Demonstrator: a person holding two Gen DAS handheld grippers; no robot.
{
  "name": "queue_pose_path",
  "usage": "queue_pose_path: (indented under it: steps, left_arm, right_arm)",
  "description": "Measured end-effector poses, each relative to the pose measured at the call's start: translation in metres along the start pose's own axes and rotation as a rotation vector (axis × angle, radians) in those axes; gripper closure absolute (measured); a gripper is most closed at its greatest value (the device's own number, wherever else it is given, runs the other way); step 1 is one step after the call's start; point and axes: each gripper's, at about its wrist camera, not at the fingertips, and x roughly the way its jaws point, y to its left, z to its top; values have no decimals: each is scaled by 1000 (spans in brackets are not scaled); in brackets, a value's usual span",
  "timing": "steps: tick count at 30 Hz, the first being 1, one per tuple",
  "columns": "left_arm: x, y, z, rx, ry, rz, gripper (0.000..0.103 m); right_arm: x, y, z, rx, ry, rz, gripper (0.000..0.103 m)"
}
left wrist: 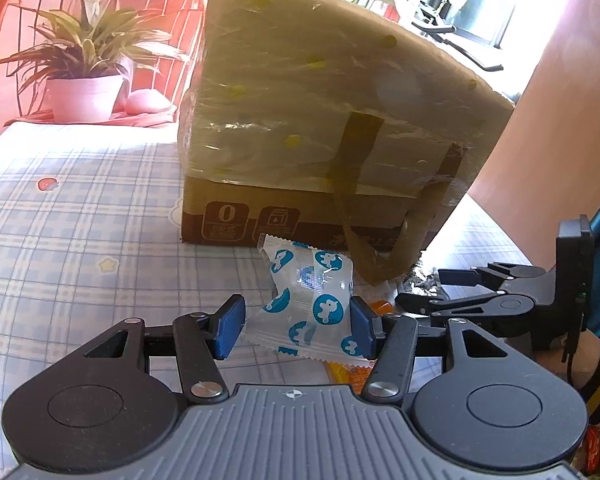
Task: Organize snacks
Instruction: 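Grasp the blue-dotted candy bag with the left tool while the right tool grasps the silver foil packet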
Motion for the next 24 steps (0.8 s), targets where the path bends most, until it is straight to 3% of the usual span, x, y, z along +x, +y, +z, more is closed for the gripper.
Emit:
queue_pose_path:
  steps: [4, 8, 10, 12, 16, 18, 23, 24]
  left_arm:
    - [0, 2, 0, -4, 1, 1, 44]
    - [-2, 3, 0, -11, -4, 5, 44]
    - [-2, 4, 0, -13, -5, 6, 44]
    - [-3, 5, 0, -16, -5, 8, 44]
    - [-3, 4, 0, -17, -6, 7, 44]
    - [-4, 3, -1, -18, -7, 6, 44]
    - [-4, 3, -1, -16, -9, 6, 44]
    - [-5, 2, -1, -15, -10, 6, 44]
  right_arm:
    - [7, 0, 3, 5, 3, -6, 16]
    - [10, 1, 3, 5, -7, -8, 17]
    - [7, 2, 1, -2, -23, -2, 32]
    - [1, 2, -1, -11, -33, -5, 53]
    - [-7, 0, -7, 2, -44, -2, 60]
    - [-12, 1, -10, -6, -59, -11, 71]
    - [-26, -4, -17, 36, -90, -6, 83]
    - [-30, -6, -18, 43, -98, -4, 93]
